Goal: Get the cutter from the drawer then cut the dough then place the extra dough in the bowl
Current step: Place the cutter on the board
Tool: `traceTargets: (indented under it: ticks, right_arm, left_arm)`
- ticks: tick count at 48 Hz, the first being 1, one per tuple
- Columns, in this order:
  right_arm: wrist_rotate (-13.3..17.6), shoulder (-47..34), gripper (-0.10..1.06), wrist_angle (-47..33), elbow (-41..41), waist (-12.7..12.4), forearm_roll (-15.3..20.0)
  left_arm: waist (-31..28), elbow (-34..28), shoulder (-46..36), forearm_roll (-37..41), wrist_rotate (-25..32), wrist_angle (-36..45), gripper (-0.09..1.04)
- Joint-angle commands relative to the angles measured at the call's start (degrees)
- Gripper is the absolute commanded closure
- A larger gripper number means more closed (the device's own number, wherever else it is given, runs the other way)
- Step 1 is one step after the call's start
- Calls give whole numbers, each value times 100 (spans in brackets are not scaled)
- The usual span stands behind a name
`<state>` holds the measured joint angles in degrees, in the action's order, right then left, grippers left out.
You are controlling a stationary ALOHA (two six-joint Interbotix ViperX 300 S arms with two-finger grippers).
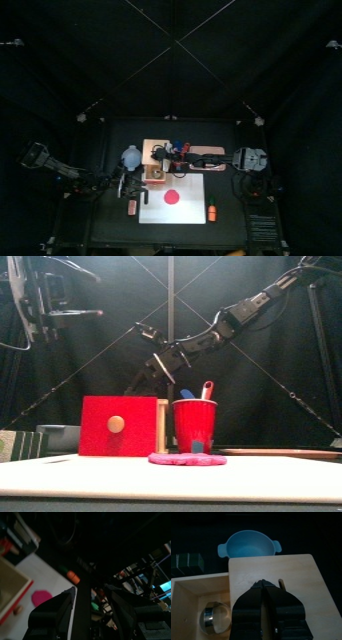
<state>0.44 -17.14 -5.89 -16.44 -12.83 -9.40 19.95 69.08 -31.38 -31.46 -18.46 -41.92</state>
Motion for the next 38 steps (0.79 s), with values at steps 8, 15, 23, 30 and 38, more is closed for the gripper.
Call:
traceTargets:
  ticks: [8, 15, 23, 30, 38]
  right_arm:
    - [9, 712, 90, 817, 396, 483, 9]
    - [0, 870, 86, 1503, 492, 686, 62]
    - [18, 853, 67, 2232, 501, 773, 97]
    - [35, 791, 46, 2285, 510, 756, 246]
    - [35, 738, 35, 2312, 483, 721, 334]
  left_arm:
    - [-413, 281, -589, 853, 325, -747, 9]
    - [-773, 396, -756, 1099, 527, -773, 9]
    - [-1046, 765, -826, 1477, 747, -791, 9]
    - [-1081, 800, -844, 1521, 773, -791, 9]
    - [-1116, 817, -844, 1521, 773, -747, 9]
